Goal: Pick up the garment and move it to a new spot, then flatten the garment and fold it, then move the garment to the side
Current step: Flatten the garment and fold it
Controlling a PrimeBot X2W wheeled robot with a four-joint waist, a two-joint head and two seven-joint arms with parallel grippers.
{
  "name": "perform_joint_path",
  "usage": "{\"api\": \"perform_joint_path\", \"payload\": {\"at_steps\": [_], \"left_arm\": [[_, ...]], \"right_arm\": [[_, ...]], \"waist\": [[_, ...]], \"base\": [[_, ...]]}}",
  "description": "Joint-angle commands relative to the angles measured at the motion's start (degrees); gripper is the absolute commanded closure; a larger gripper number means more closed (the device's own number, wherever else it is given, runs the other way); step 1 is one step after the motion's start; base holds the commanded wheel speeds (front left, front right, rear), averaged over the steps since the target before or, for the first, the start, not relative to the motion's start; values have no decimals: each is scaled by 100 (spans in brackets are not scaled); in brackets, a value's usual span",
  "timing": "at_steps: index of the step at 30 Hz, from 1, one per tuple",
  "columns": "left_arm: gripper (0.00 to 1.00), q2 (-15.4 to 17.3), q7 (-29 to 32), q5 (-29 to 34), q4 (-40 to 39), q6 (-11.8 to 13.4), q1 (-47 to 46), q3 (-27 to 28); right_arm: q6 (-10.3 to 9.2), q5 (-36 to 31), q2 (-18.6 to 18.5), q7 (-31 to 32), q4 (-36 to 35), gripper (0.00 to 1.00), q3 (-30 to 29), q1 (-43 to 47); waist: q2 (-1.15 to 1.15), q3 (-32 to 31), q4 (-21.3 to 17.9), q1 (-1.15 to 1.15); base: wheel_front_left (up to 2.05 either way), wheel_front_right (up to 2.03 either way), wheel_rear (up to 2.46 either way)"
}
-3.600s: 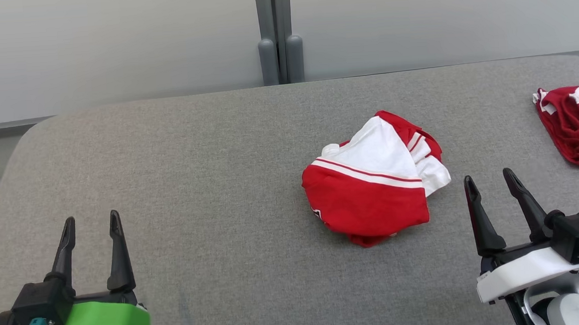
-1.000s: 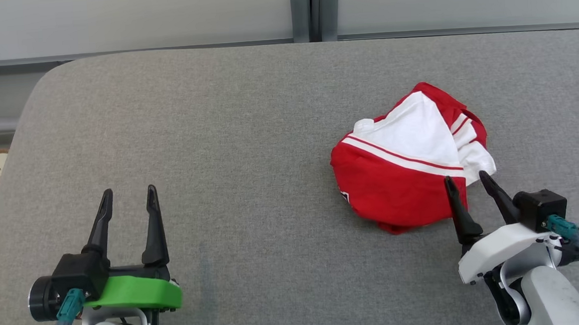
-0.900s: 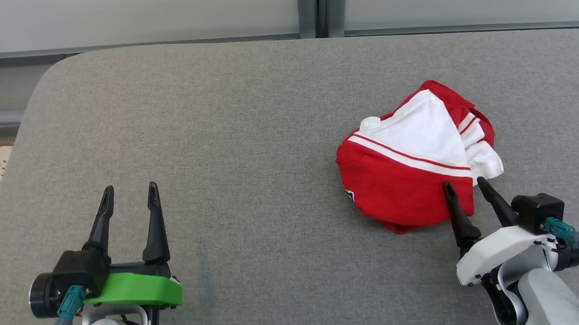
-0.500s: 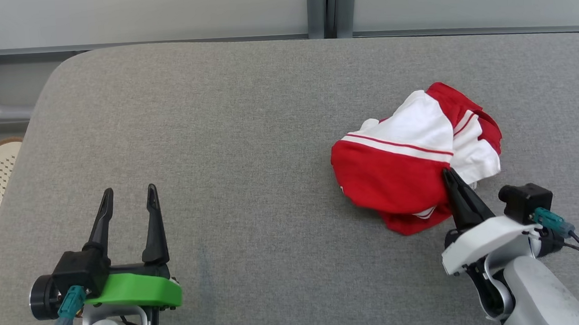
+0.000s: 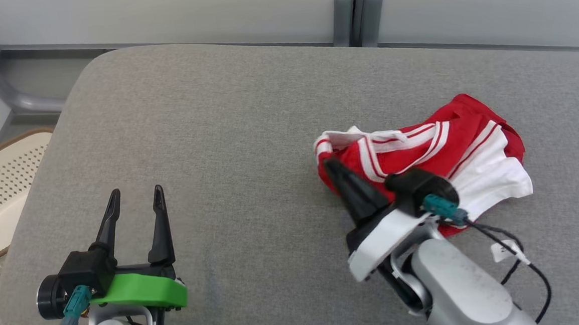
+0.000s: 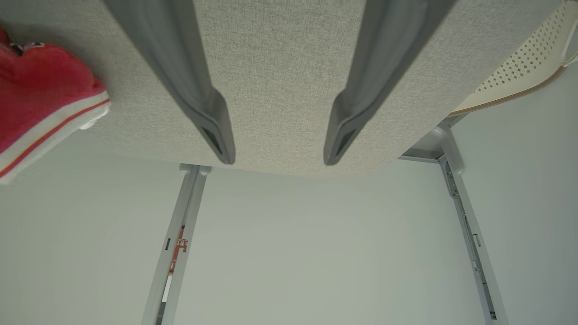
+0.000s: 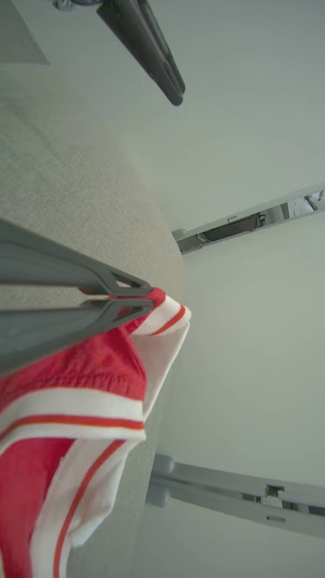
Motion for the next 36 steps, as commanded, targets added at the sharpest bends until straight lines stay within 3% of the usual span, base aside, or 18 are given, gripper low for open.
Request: {"api": "perform_joint_path", "payload": {"at_steps": [1,9,11,12,13,14,15,21,28,36], "left_arm": [[0,-25,-1,40,6,-11,-53,-2],[0,-66,-1,-13,52,1,-28,-34],[0,-72,-1,-10,53,23,-2,-10],[0,-75,-1,-11,54,23,19,3],[0,-77,-1,-14,61,31,49,18],[0,-79,-1,-9,63,33,66,24],[0,-81,-1,-5,64,36,71,35],[0,-87,-1,26,65,28,87,37],[0,-92,-1,56,74,-1,64,-2],[0,-97,-1,13,68,-11,3,-78]], "right_arm": [[2,2,20,13,76,100,270,-53],[2,293,77,-16,623,100,1836,108],[2,360,78,-42,778,86,2030,133],[2,407,81,-50,835,100,2094,148],[2,439,82,-60,883,82,2131,136],[2,454,81,-72,909,50,2116,115],[2,477,81,-80,938,0,2051,88],[1,320,-150,-98,787,0,1217,-46],[2,17,-775,-101,706,0,12,-123],[1,-263,-1021,275,1169,0,-579,-336]], "waist": [[0,30,173,0],[0,65,396,0],[0,48,374,0],[0,37,354,0],[0,17,316,0],[0,7,286,0],[0,-10,240,0],[0,-95,7,0],[0,-105,-73,0],[0,10,90,0]], "base": [[0,0,0],[0,0,0],[0,0,0],[0,0,0],[0,0,0],[0,0,0],[0,0,0],[0,0,0],[0,0,0],[0,0,0]]}}
